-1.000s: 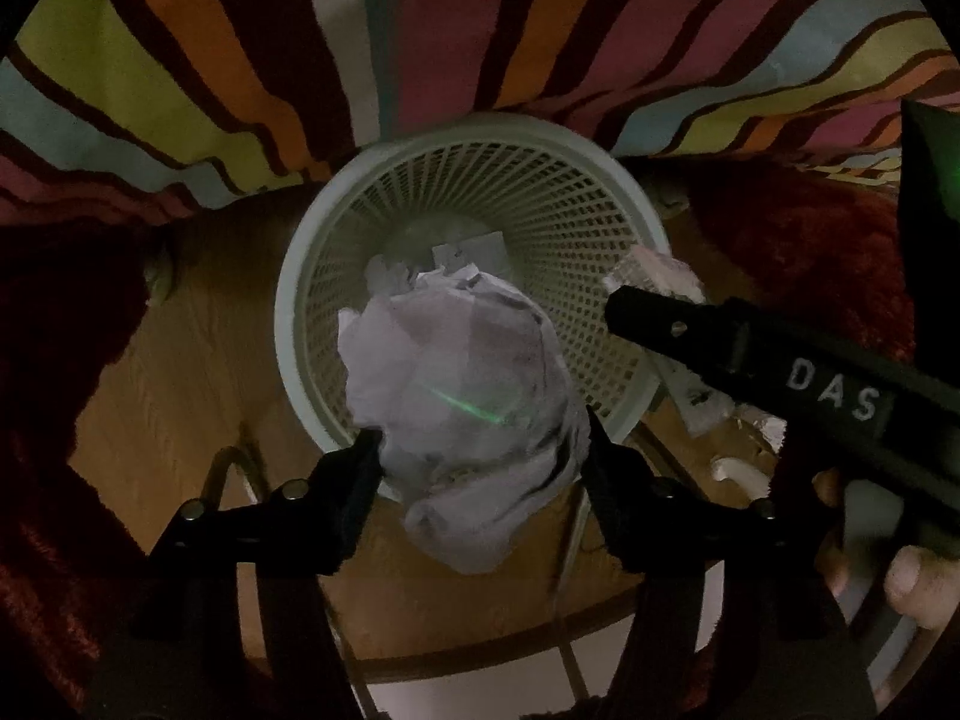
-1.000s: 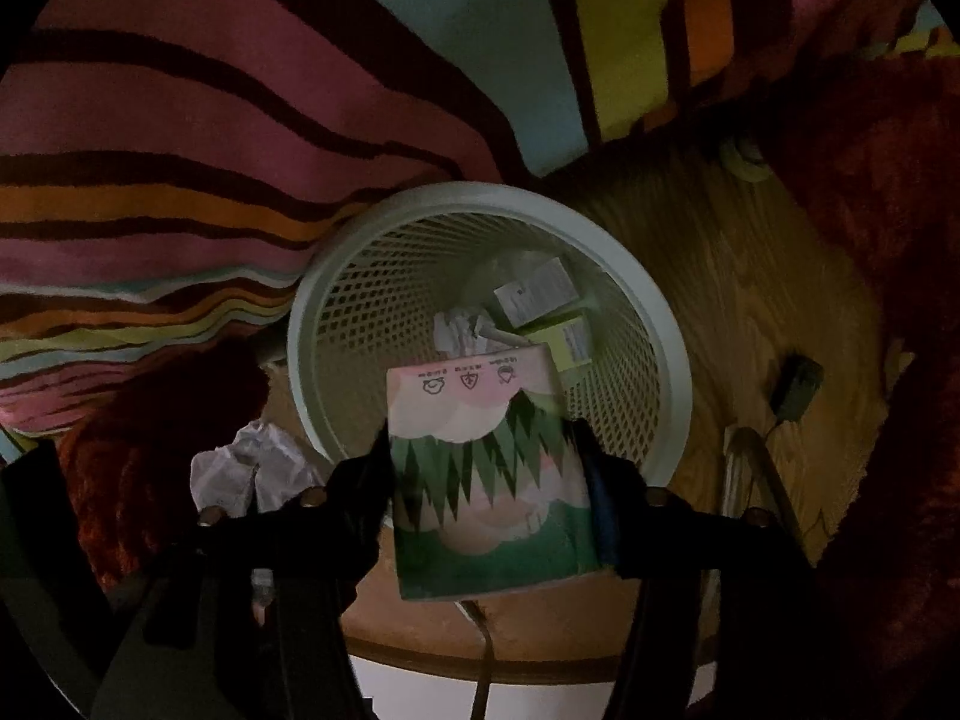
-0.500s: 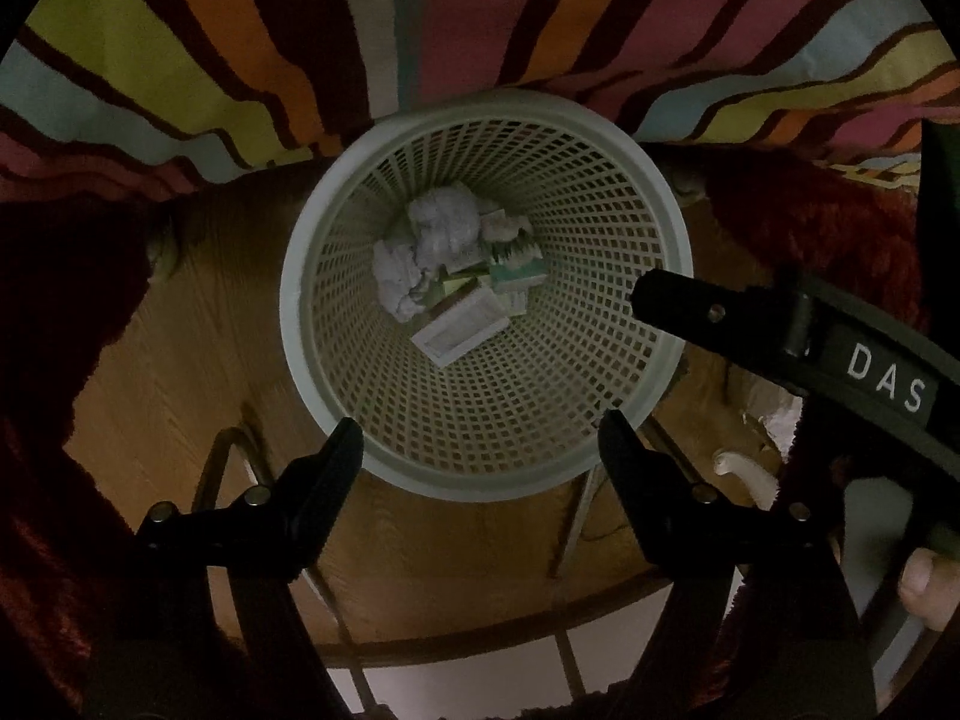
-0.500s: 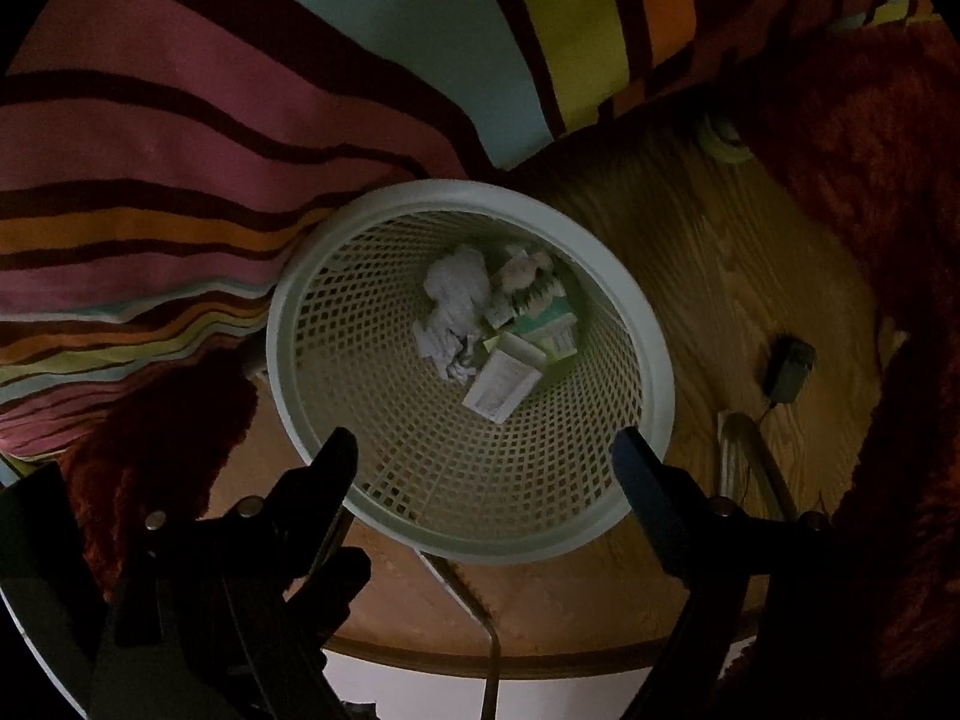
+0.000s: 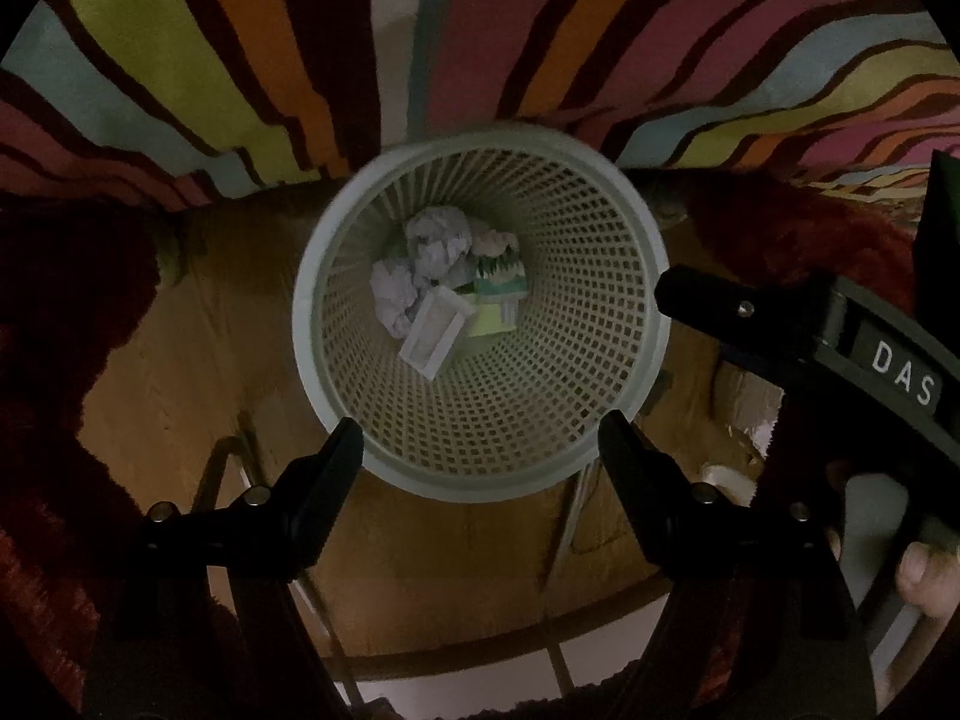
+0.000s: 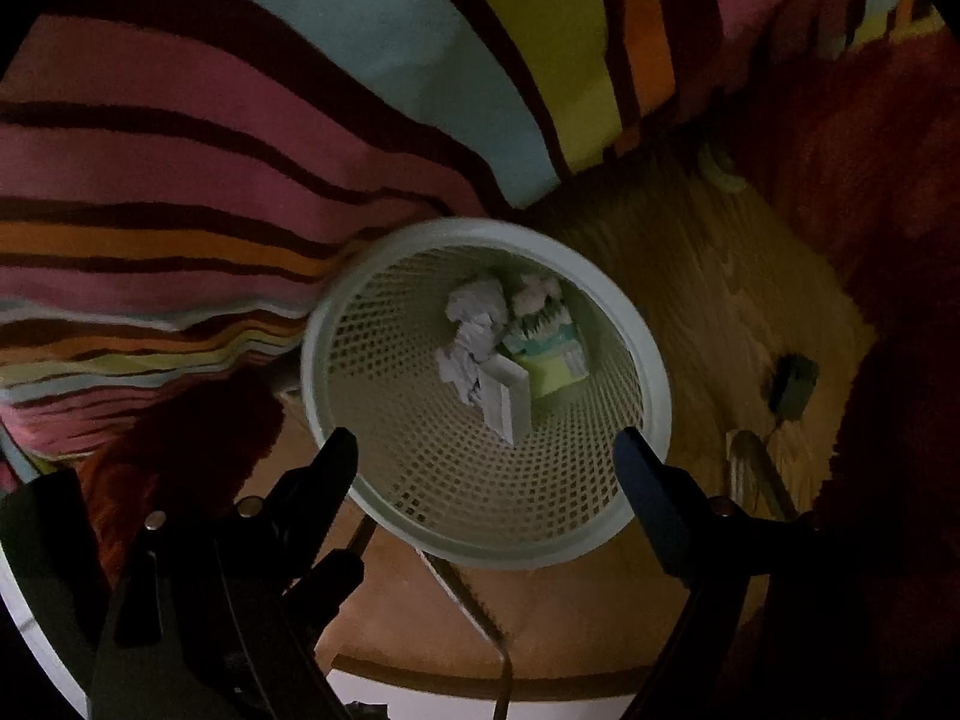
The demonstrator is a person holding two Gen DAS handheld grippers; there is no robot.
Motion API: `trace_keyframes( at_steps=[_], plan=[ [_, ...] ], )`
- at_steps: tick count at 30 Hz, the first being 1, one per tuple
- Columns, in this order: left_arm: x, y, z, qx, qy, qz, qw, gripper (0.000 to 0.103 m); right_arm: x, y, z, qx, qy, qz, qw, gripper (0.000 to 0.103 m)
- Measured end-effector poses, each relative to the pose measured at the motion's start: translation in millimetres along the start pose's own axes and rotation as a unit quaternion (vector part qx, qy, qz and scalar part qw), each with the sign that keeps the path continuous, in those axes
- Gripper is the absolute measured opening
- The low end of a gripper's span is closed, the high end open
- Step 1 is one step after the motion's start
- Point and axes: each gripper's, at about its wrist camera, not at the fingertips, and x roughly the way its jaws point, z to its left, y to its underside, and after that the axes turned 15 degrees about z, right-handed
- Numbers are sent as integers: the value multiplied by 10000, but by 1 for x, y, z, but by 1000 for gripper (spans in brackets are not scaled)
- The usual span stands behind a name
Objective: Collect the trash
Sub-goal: 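Raise both tools from the wastebasket back toward the bed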
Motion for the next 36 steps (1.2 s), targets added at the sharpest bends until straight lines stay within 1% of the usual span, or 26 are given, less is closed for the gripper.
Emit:
trace_keyframes(
  at_steps=[3, 5, 7, 10, 15, 18, 20, 21, 23, 26, 29, 31, 32, 34, 36],
  plan=[
    [-14, 8, -2, 84, -34, -244, 9997, 79, -19, 10, 10, -287, -10, -299, 9991, 83],
    [-29, 15, -3, 183, -79, -485, 9986, 79, -36, 19, 18, -551, 48, -615, 9966, 83],
    [-44, 24, -6, 325, -128, -763, 9965, 79, -56, 30, 29, -853, 90, -1001, 9913, 83],
    [-65, 35, -8, 462, -190, -1152, 9921, 79, -83, 46, 44, -1272, 219, -1585, 9789, 83],
    [-105, 52, -9, 516, -66, -1927, 9799, 79, -121, 64, 60, -1664, 204, -2343, 9576, 83],
    [-132, 61, -7, 454, -50, -2437, 9688, 79, -142, 70, 71, -1836, 230, -2781, 9426, 83],
    [-147, 62, -7, 413, -62, -2679, 9625, 79, -155, 70, 76, -1901, 246, -3010, 9342, 95],
    [-153, 63, -6, 394, -68, -2785, 9596, 79, -163, 71, 80, -1960, 257, -3157, 9281, 95],
    [-169, 62, -4, 344, -65, -3006, 9531, 79, -172, 70, 84, -2033, 254, -3314, 9210, 95],
    [-189, 56, -2, 252, -91, -3203, 9469, 79, -186, 67, 91, -2068, 258, -3547, 9115, 95],
    [-209, 47, 1, 147, -84, -3425, 9393, 79, -197, 61, 99, -2142, 389, -3803, 8989, 95],
    [-222, 42, 1, 120, -66, -3561, 9343, 93, -203, 58, 103, -2212, 527, -3932, 8909, 95],
    [-229, 40, 2, 116, -59, -3666, 9303, 95, -205, 57, 105, -2242, 585, -3990, 8872, 95],
    [-240, 35, 2, 97, -64, -3837, 9234, 95, -212, 54, 108, -2302, 629, -4099, 8804, 95],
    [-249, 27, 2, 68, -71, -3906, 9205, 95, -216, 50, 111, -2338, 625, -4141, 8775, 95]
  ],
)
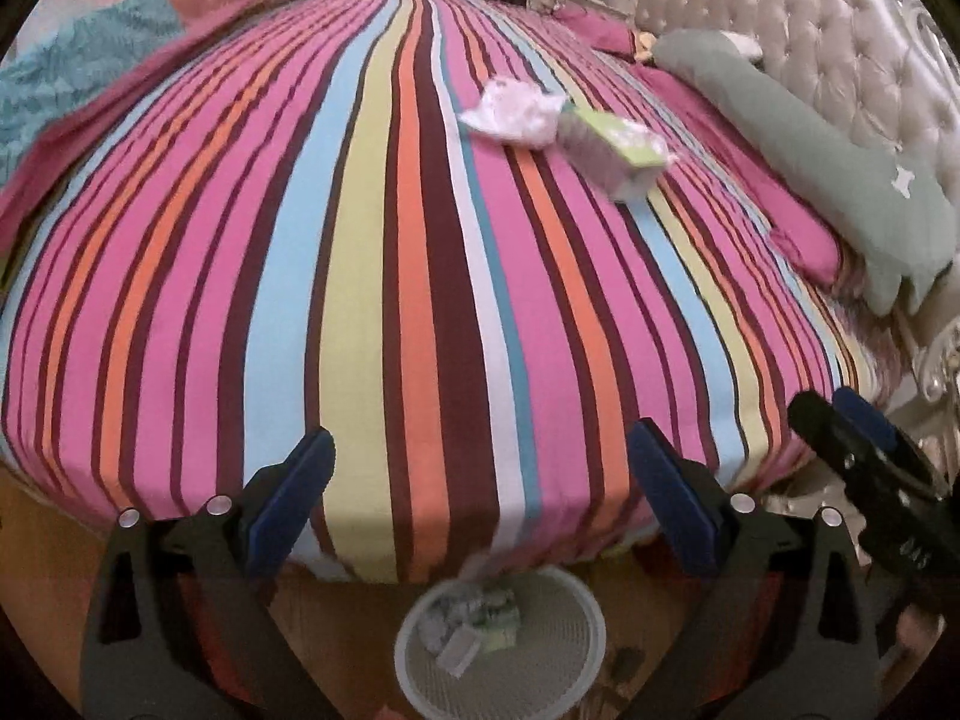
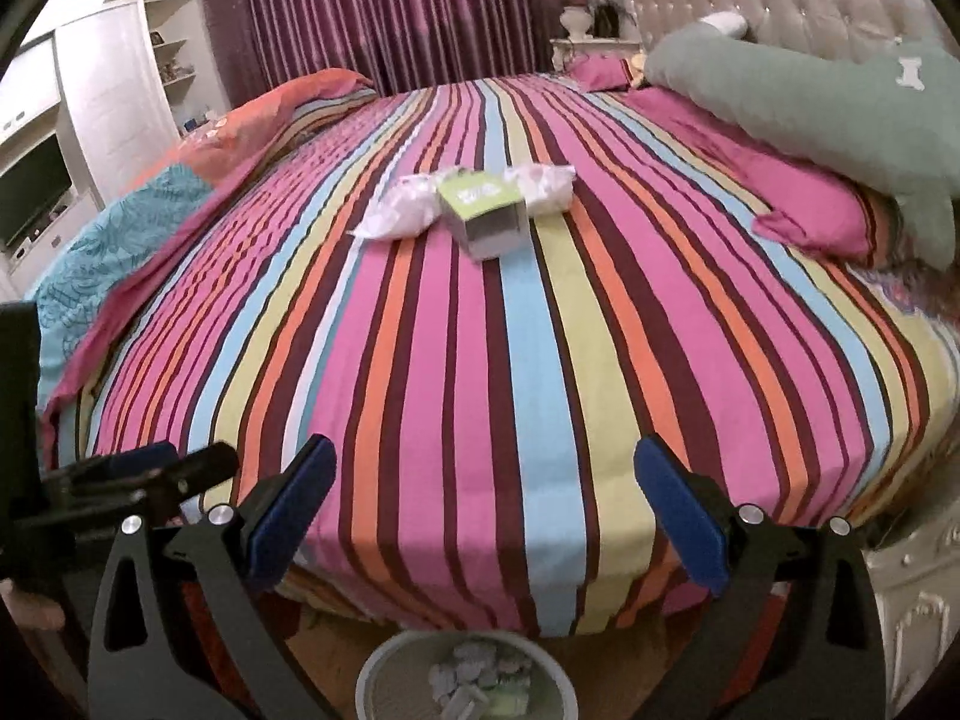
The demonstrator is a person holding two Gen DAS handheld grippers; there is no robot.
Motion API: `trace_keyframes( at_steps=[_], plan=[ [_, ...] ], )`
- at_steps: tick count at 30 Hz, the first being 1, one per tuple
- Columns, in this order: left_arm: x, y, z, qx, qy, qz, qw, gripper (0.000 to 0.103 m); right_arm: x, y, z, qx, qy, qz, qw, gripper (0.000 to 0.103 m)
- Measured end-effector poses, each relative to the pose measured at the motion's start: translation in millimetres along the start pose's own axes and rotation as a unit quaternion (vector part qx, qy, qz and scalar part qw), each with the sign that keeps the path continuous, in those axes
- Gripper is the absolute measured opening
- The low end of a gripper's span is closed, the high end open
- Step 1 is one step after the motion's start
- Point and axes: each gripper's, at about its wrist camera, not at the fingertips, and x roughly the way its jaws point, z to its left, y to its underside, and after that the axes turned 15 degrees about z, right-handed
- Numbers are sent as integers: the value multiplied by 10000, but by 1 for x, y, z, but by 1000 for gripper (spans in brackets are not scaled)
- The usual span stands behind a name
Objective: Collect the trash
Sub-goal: 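Raise both tools from the wastebasket back toward the bed, then grasp a white plastic packet with the left tool while the right tool grasps the green cleansing oil box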
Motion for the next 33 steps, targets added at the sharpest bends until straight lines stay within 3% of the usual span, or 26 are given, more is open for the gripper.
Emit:
trace_keyframes(
  at_steps=[7, 11, 20, 33],
  plan=[
    [4, -41, 7, -119, -41, -129, 9998, 95, 14, -31, 2, -251, 201, -66, 9995, 95],
    [10, -69, 8, -85, -47, -171, 9998, 95, 16, -40, 2, -445, 327, -652, 9963, 95],
    [27, -116, 6, -32, -18, -115, 9999, 95, 40, -70, 0, -735, 202, -343, 9965, 95],
    [48, -192, -10, 187, 434, -6, 9989, 95, 74, -106, -8, -693, 23, -173, 9974, 95]
  ],
)
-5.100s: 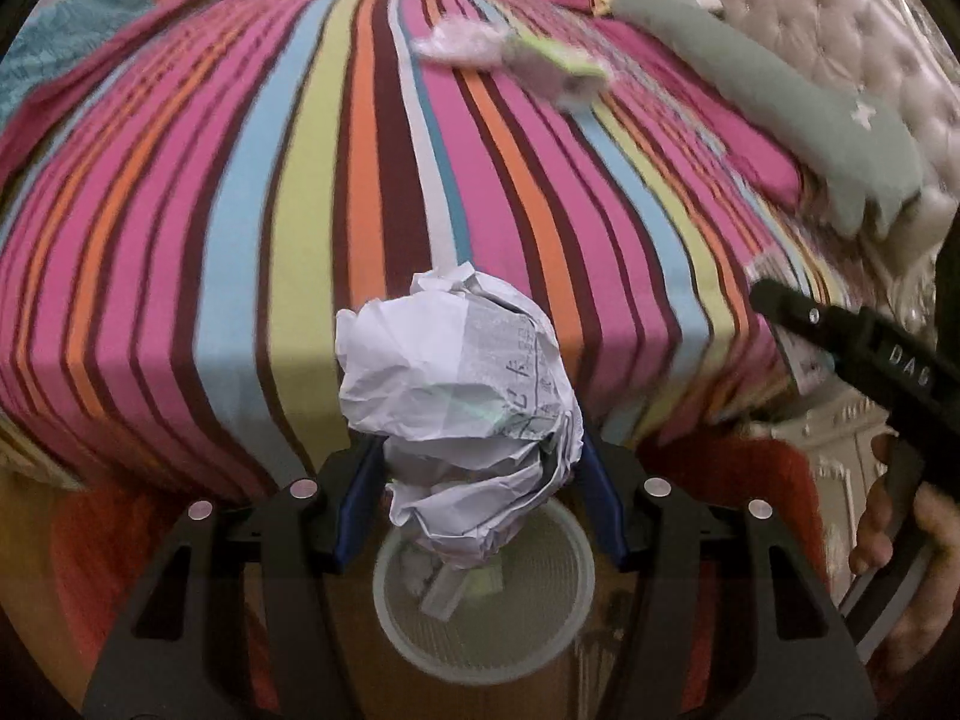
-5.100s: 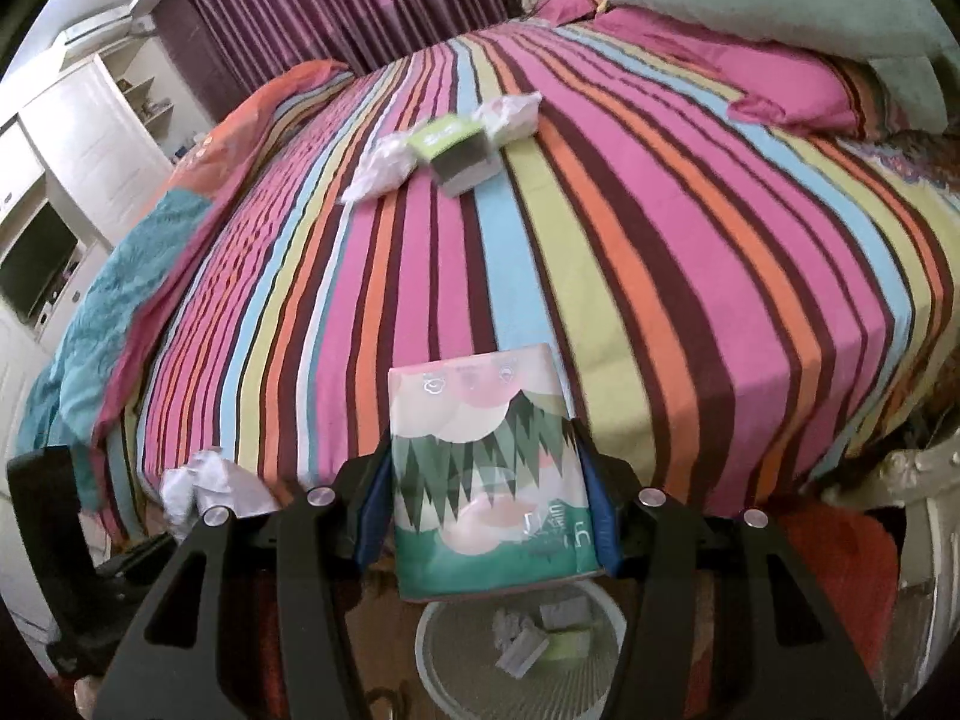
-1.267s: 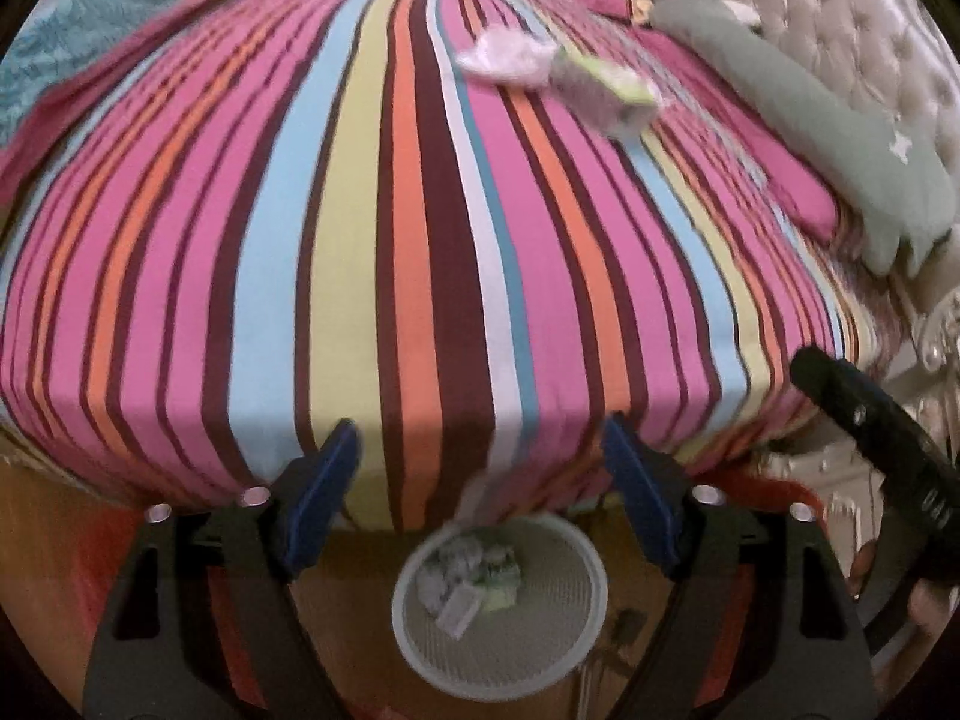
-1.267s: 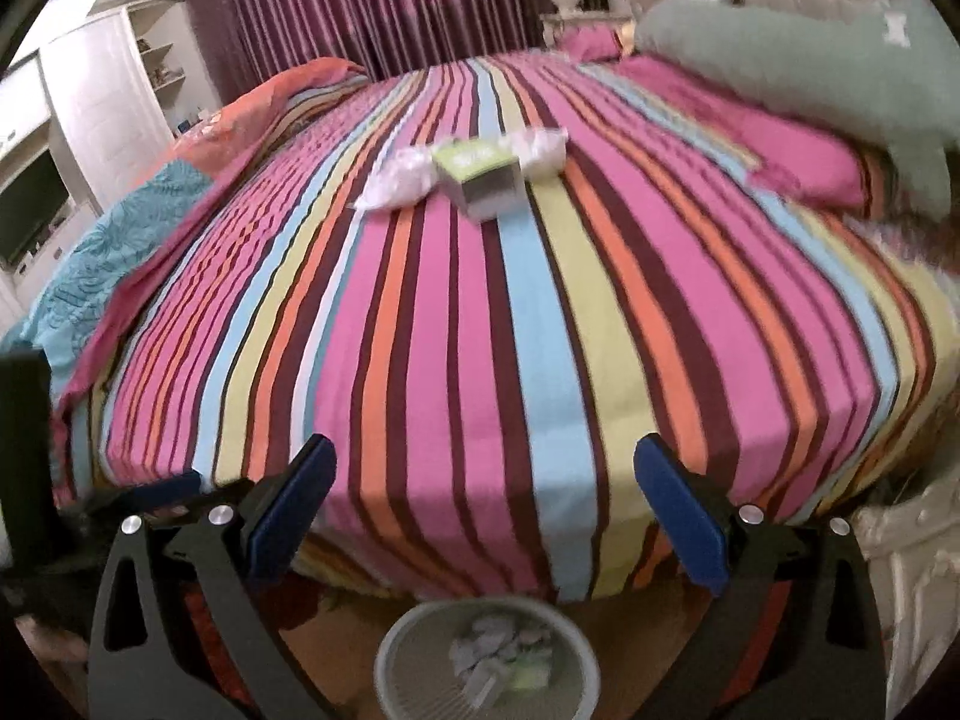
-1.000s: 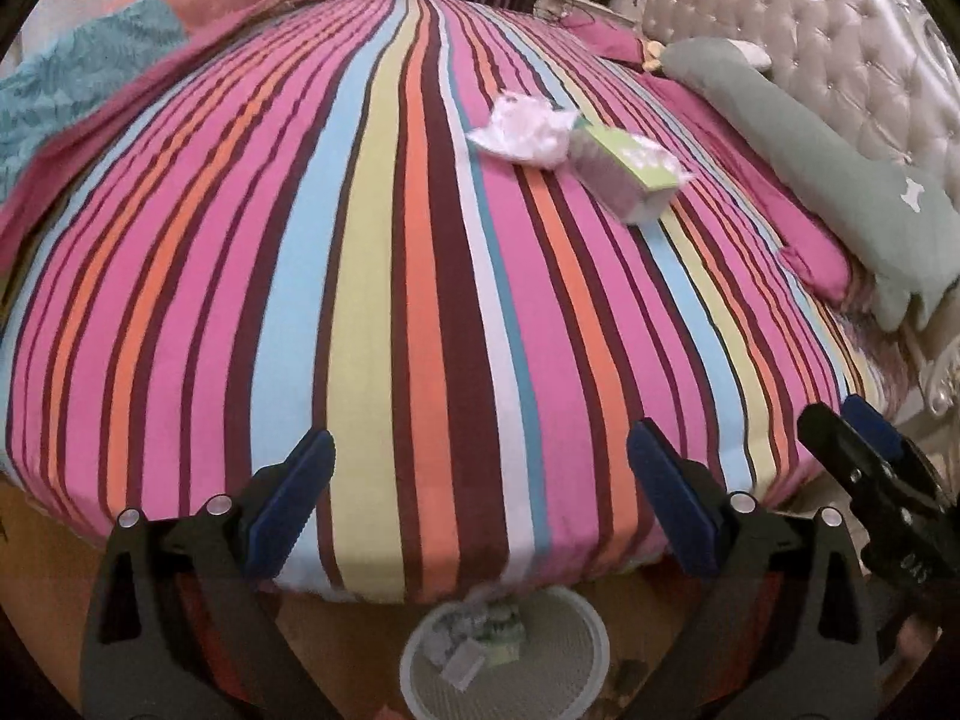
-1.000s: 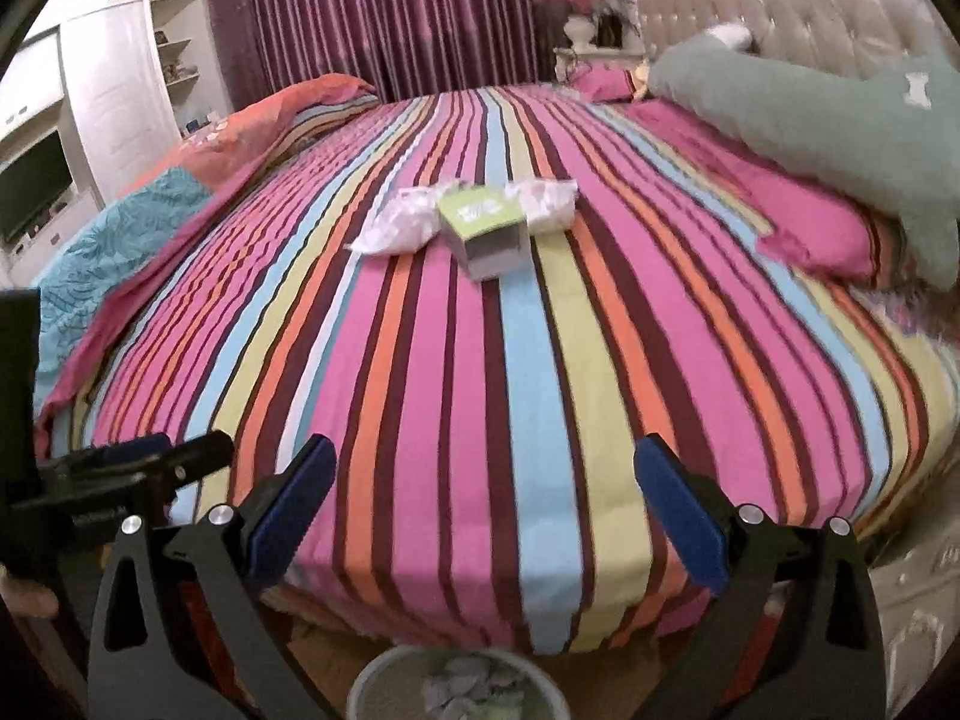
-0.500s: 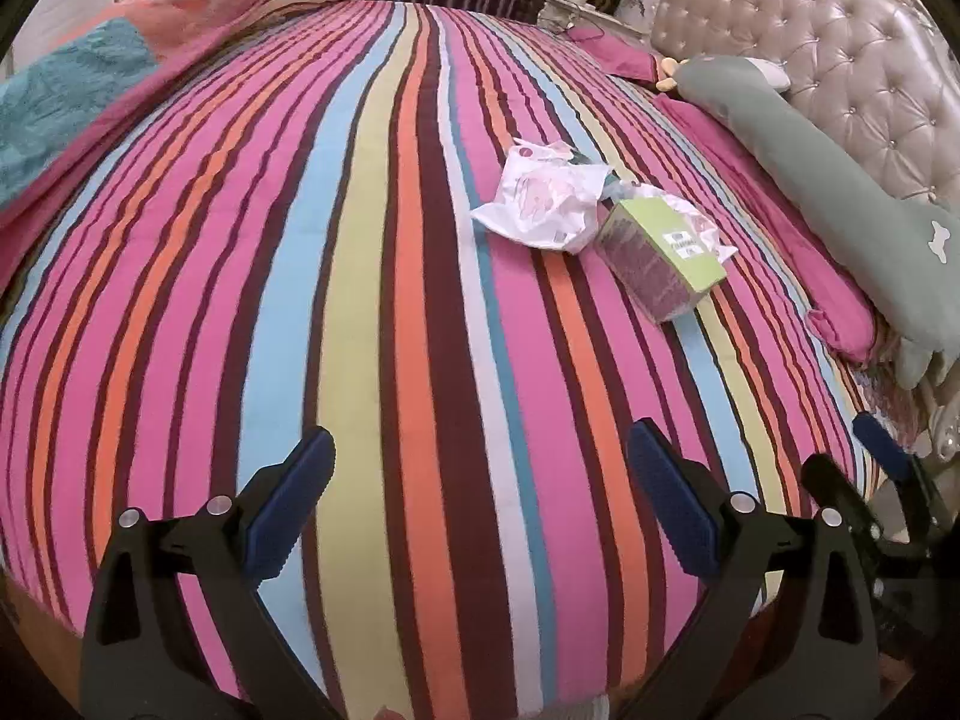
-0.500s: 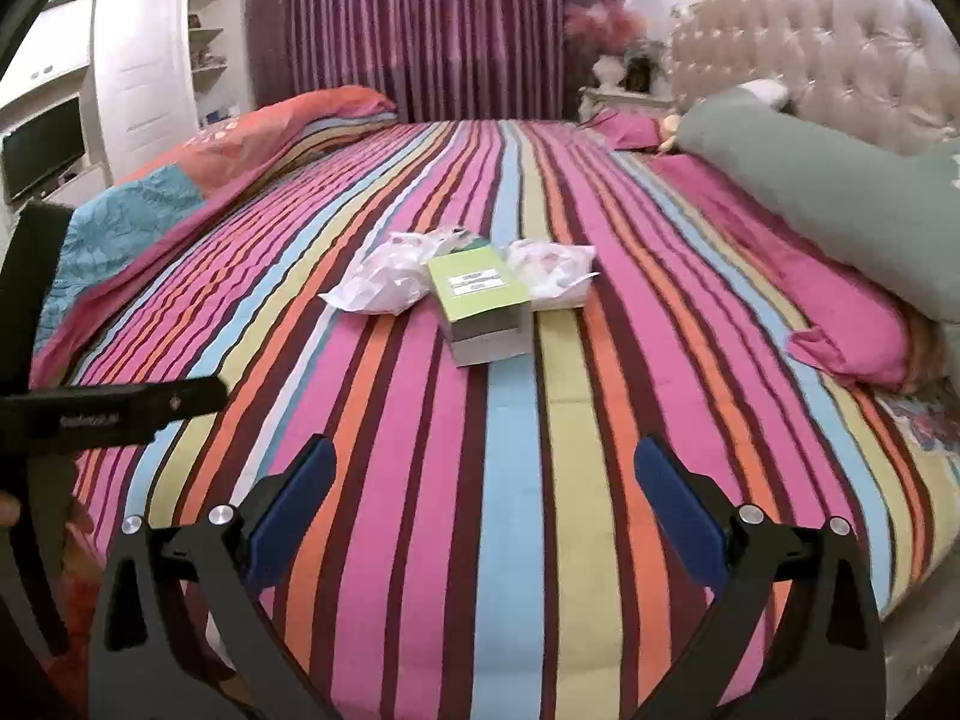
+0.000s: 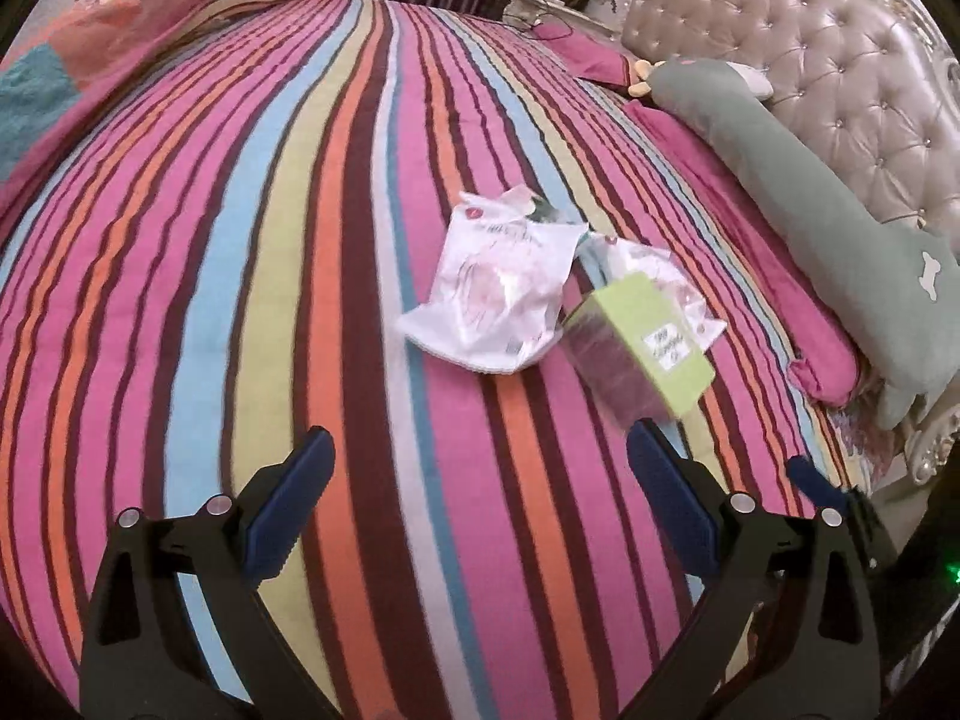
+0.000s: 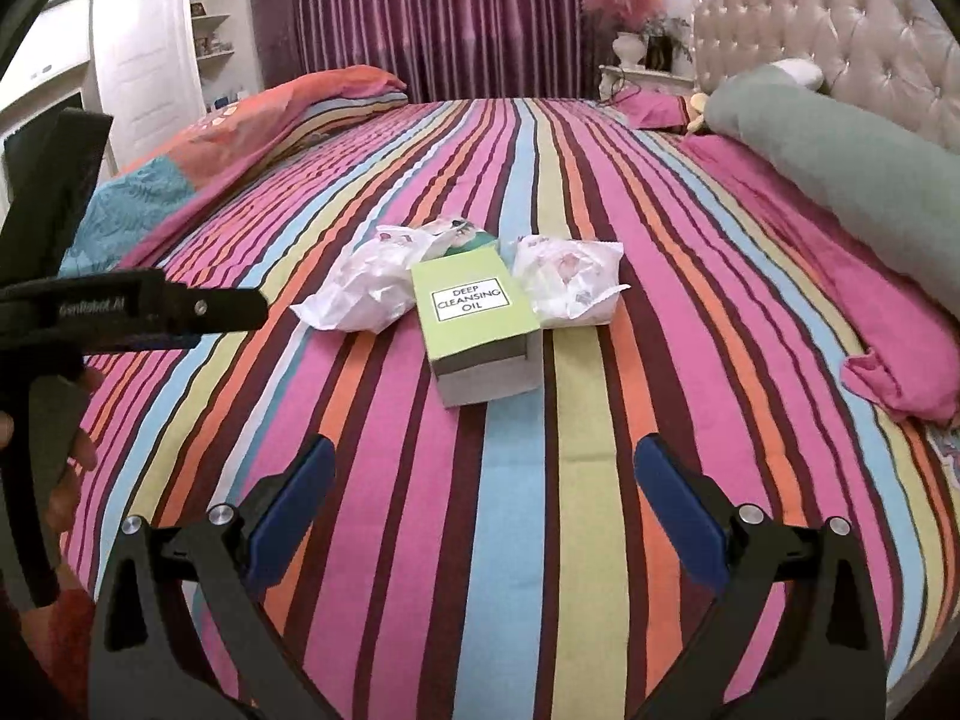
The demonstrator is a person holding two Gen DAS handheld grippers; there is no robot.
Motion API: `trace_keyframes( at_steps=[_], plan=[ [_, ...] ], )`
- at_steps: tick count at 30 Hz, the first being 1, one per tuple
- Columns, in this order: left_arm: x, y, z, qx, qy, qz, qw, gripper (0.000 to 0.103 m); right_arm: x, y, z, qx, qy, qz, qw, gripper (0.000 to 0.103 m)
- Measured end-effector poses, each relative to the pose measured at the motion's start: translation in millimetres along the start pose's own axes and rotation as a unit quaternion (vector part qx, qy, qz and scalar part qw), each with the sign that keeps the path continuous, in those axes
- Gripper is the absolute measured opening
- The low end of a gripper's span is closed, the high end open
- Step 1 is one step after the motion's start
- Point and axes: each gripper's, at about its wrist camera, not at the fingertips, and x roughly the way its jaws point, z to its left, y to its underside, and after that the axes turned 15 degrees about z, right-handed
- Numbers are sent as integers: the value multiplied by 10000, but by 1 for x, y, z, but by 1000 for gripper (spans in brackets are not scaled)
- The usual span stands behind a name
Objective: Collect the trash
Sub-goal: 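Grasp a white plastic packet with the left tool while the right tool grasps the green cleansing oil box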
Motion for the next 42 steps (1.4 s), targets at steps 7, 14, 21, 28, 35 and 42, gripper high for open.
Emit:
trace_keyframes(
  at_steps=[7, 14, 21, 28, 35, 42],
  plan=[
    [19, -30, -6, 160, -9, 136, 9998, 95, 18, -13, -4, -156, -78, 116, 9998, 95],
    [41, -54, -6, 183, -18, 304, 9994, 95, 30, -25, -10, -305, -112, 158, 9993, 95],
    [57, -75, -13, 501, -220, 450, 9975, 95, 40, -36, -14, -345, -269, 209, 9988, 95],
    [72, -88, -18, 701, -445, 593, 9948, 95, 52, -46, -10, -464, -317, 267, 9981, 95],
    [93, -97, -14, 556, -690, 761, 9932, 95, 63, -55, -8, -381, -310, 379, 9981, 74],
    [99, -98, -18, 595, -1006, 695, 9907, 95, 76, -61, -6, -239, -428, 545, 9973, 59]
  ],
)
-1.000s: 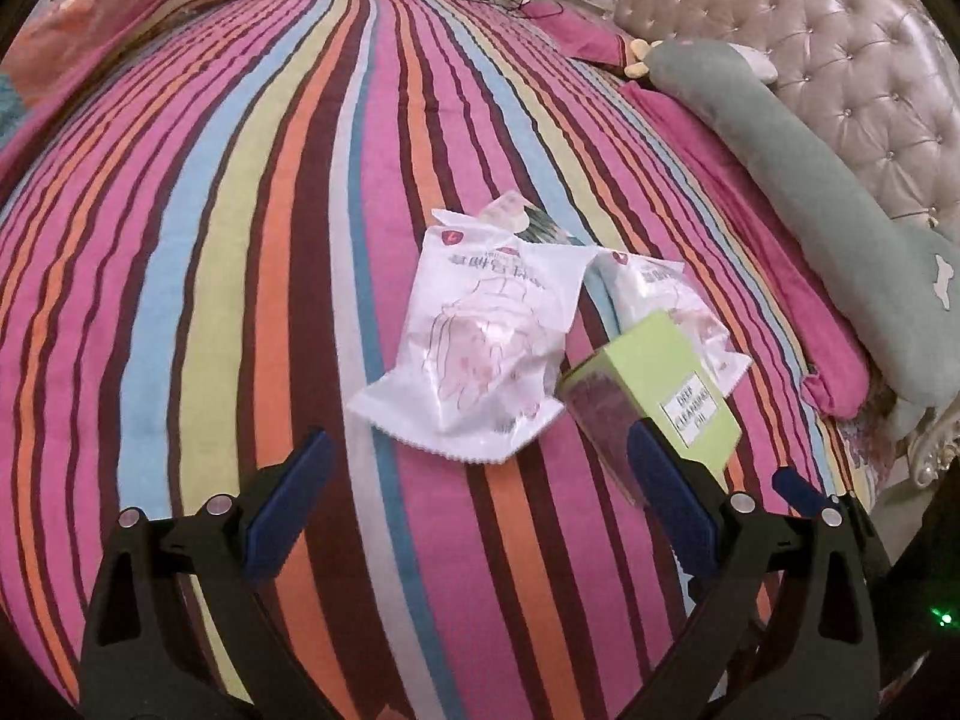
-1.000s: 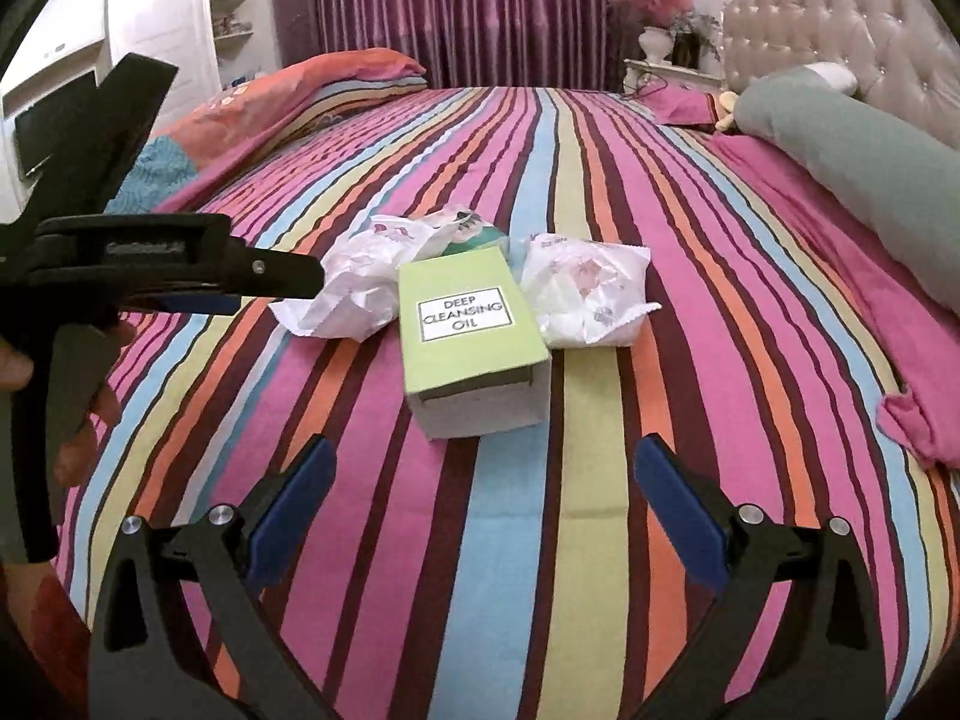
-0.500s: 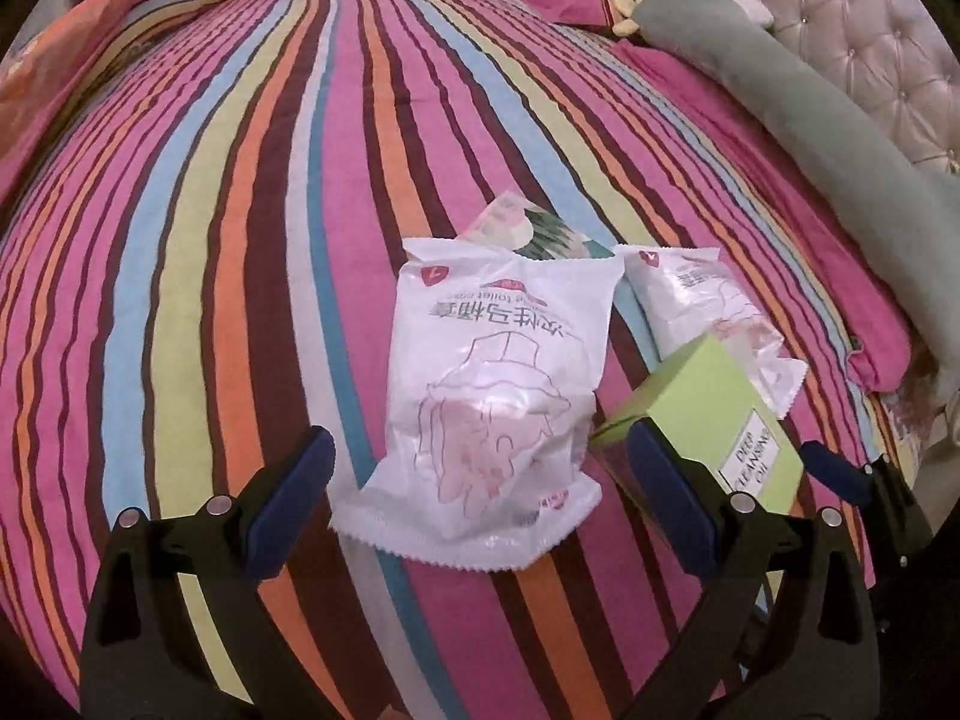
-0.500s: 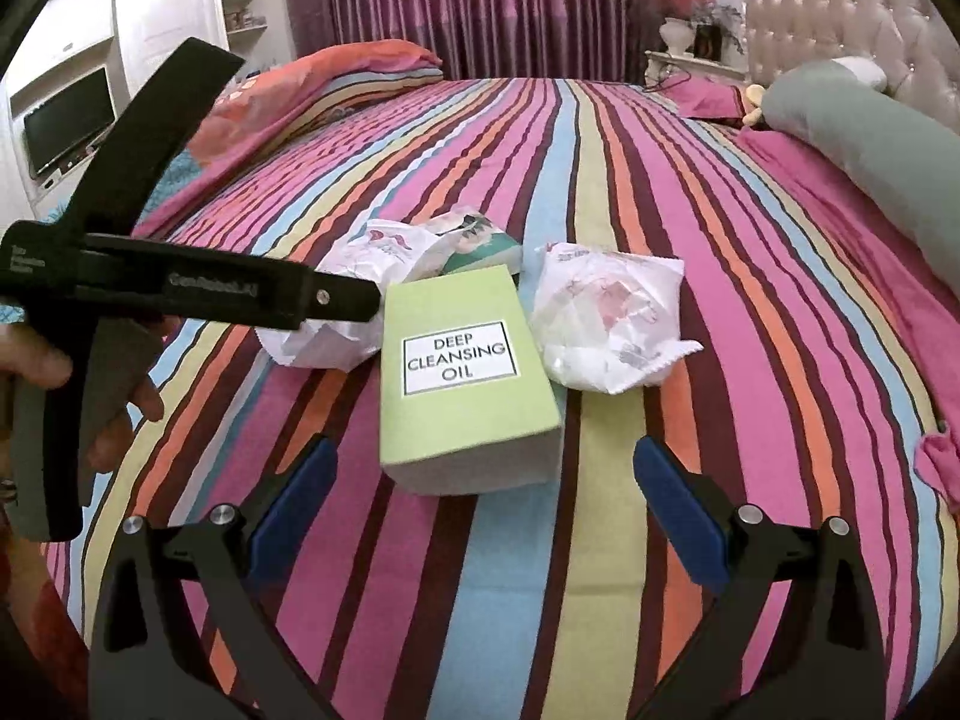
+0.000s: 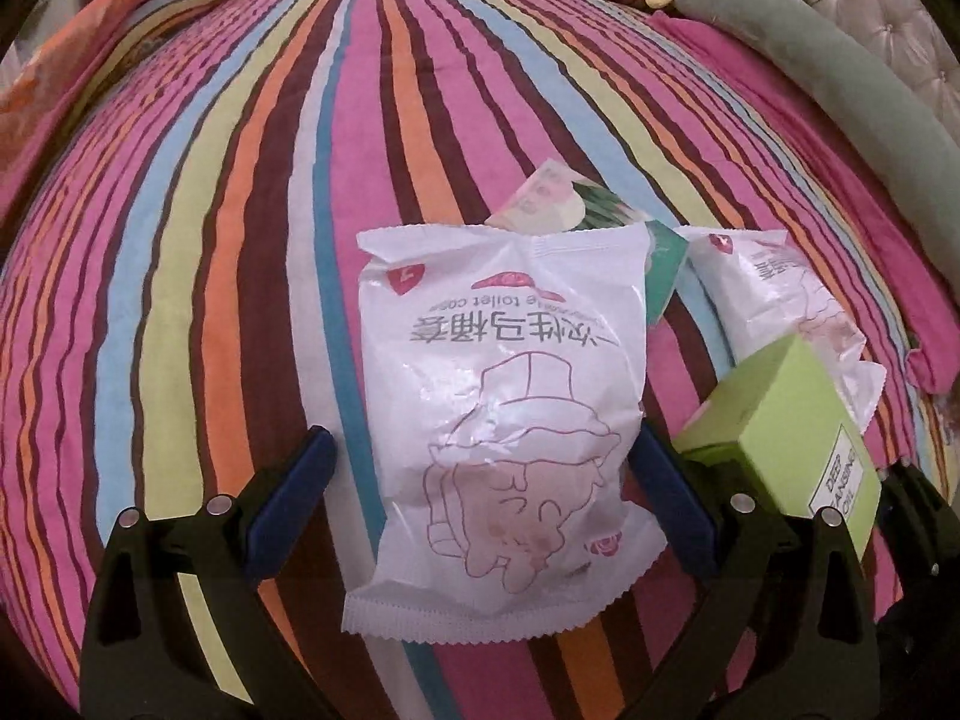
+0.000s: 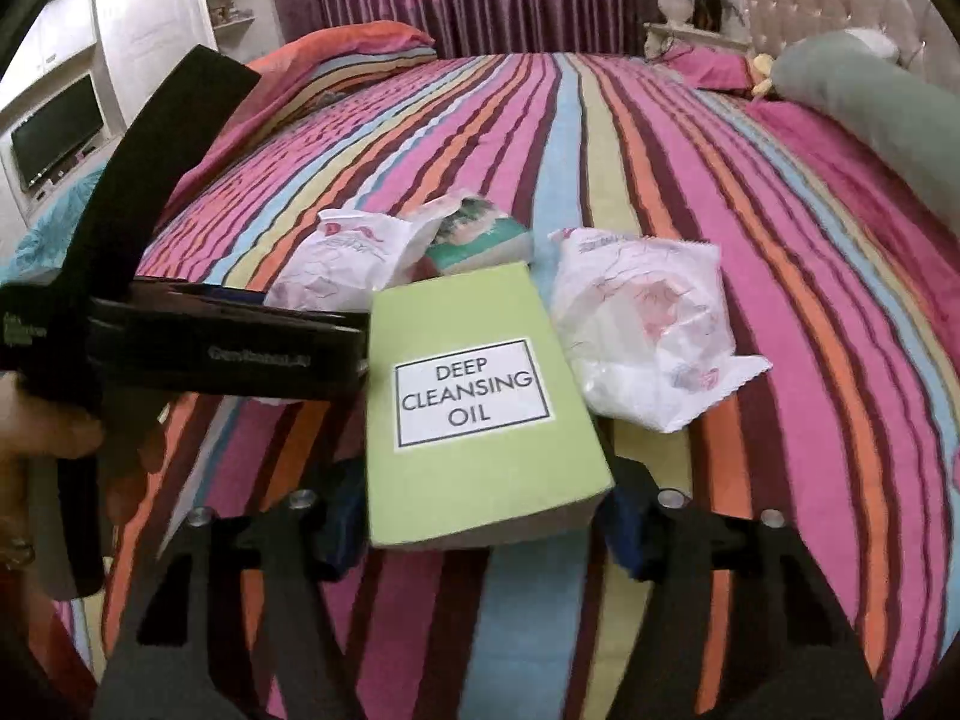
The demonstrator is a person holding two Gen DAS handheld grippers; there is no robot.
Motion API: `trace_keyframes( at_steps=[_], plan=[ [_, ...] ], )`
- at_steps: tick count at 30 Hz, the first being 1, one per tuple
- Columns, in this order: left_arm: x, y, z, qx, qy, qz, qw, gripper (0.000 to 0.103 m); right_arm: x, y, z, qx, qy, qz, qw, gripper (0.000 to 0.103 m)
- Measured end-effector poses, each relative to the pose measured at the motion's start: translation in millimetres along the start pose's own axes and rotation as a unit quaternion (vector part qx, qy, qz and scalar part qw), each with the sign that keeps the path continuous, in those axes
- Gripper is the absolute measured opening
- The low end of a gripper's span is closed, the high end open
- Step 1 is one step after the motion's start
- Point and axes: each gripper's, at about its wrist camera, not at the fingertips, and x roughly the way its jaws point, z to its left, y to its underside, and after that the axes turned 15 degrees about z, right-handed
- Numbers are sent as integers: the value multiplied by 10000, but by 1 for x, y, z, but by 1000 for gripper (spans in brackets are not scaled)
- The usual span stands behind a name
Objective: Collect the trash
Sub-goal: 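Grasp a white plastic packet with the left tool while the right tool grasps the green cleansing oil box, then carry packet and green box over the wastebasket and open both tools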
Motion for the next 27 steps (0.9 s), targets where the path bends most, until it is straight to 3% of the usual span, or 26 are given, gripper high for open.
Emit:
trace_keyframes(
  at_steps=[2, 4, 6, 15, 27],
  plan=[
    [0, 3, -2, 55, -26, -8, 10000, 89, -2, 2, 3, -7, 30, -15, 10000, 58],
    [-4, 9, -1, 80, -177, -122, 9997, 72, -7, 7, 4, -15, -56, -35, 10000, 58],
    [-7, 13, 4, -10, -55, -141, 9999, 69, -13, 14, 5, 21, -135, -60, 9999, 58],
    [-35, 72, 22, -355, 322, -345, 9983, 68, -47, 64, -3, 689, -511, -111, 9963, 58],
    [-73, 189, 17, -385, 832, -427, 9949, 68, -98, 125, 11, 1035, -746, -150, 9917, 58]
  ],
)
